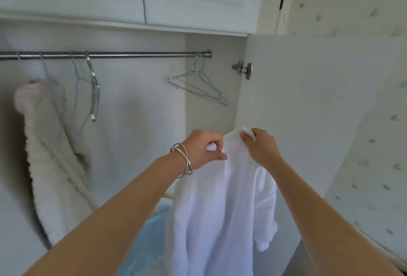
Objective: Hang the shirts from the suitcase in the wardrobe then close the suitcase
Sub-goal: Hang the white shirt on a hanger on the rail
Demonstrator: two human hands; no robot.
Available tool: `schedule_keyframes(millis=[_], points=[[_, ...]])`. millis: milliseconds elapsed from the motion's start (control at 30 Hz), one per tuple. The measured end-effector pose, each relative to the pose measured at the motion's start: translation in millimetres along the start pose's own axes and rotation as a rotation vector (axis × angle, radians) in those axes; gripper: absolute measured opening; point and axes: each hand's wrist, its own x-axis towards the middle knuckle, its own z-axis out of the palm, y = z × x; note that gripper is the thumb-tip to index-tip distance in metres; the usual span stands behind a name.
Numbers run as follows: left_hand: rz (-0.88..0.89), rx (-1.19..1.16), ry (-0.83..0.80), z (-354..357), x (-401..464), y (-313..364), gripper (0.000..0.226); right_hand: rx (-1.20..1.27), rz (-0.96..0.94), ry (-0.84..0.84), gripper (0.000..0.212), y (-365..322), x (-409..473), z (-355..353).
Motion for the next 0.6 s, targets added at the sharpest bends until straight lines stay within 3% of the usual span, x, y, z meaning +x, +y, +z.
schedule_keyframes(millis=[167, 333, 433, 500, 600], points=[[-0.101, 0.188, -0.042, -34, 19, -49, 0.027, -0.028, -0.066, -0.03, 0.029, -32, 47, 40], [-0.334, 0.426, -0.152, -68, 30, -100, 0.021, -0.069, -0.185, -0.132, 0.03, -66, 101, 92], [-0.471, 0.56, -0.247, -86, 32, -123, 0.043, -0.049, -0.239, -0.198, 0.034, -81, 125, 124], [-0.548, 0.639, -0.275, -98, 33, -142, 0.046, -0.05, -0.281, -0.277, 0.038, -97, 142, 146], [-0.642, 0.652, -0.291, -118, 33, -156, 0.03, -0.047, -0.362, -0.386, 0.04, -123, 165, 176]])
